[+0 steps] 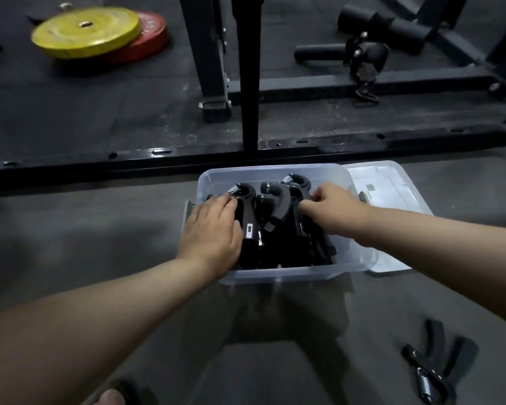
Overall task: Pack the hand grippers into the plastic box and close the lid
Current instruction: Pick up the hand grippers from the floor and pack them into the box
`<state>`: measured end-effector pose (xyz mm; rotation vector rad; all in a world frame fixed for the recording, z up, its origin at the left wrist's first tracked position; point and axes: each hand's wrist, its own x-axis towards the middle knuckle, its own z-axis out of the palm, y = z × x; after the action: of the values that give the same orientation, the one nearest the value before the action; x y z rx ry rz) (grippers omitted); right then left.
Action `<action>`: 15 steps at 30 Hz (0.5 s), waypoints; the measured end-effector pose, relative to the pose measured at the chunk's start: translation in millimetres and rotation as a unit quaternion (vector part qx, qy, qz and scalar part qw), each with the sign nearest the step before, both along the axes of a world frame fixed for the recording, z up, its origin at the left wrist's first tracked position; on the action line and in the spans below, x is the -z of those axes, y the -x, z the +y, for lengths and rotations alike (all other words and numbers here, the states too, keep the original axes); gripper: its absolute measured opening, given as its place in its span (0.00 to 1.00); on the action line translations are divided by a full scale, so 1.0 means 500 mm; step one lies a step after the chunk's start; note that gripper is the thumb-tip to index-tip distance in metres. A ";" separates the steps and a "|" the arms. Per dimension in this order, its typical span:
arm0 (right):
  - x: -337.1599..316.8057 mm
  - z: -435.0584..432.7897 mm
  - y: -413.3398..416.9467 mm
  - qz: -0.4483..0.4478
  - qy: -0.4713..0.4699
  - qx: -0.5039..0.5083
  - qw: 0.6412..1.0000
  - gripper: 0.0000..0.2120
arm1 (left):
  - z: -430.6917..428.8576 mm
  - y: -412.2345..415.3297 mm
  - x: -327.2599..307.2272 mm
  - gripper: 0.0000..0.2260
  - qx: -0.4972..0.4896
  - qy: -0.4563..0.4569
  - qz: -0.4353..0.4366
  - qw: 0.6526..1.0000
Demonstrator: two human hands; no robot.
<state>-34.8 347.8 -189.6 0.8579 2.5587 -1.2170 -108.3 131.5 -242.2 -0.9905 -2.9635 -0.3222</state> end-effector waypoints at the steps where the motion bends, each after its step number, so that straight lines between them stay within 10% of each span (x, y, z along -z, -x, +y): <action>1: 0.008 -0.002 0.005 -0.013 -0.028 -0.012 0.999 0.10 | -0.001 -0.001 0.001 0.30 0.004 -0.001 0.010 1.000; 15: 0.062 -0.014 -0.007 -0.045 -0.107 -0.069 0.991 0.25 | -0.003 -0.006 0.007 0.29 0.006 -0.006 0.015 1.000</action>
<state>-31.4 341.0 -220.7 0.7413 2.6572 -0.8584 -105.5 130.2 -245.6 -1.0020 -2.9255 -0.3223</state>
